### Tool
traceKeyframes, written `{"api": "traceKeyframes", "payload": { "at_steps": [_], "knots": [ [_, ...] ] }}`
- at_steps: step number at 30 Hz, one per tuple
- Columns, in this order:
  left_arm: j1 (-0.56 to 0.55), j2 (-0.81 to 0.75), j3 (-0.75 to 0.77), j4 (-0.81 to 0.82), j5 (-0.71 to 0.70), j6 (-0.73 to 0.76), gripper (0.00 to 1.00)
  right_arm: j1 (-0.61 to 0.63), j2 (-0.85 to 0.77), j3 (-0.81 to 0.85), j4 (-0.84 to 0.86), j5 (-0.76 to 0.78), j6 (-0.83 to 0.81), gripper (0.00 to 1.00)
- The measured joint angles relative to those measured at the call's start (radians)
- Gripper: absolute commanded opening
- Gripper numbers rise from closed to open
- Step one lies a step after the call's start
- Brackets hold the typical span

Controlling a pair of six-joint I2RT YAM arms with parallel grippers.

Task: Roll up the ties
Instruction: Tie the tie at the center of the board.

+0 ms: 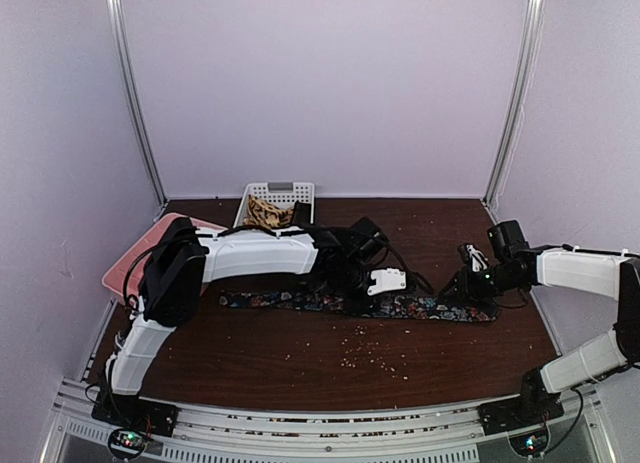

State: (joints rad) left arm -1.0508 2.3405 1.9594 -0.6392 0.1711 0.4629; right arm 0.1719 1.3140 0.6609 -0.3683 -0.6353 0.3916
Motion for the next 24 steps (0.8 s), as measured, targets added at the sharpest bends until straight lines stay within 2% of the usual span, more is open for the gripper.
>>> {"api": "traceKeyframes", "payload": {
  "at_steps": [8,17,24],
  "knots": [
    [0.000,0.071,0.130,-0.077,-0.093,-0.036,0.00,0.000,0.003,-0.010,0.033,-0.018,0.009,0.24],
    [0.000,0.139,0.180,-0.129,-0.099,-0.052,0.00,0.000,0.024,-0.029,0.060,-0.020,0.035,0.24],
    [0.000,0.203,0.286,-0.145,-0.069,-0.081,0.00,0.000,0.034,-0.031,0.078,-0.021,0.045,0.24]
  ]
}}
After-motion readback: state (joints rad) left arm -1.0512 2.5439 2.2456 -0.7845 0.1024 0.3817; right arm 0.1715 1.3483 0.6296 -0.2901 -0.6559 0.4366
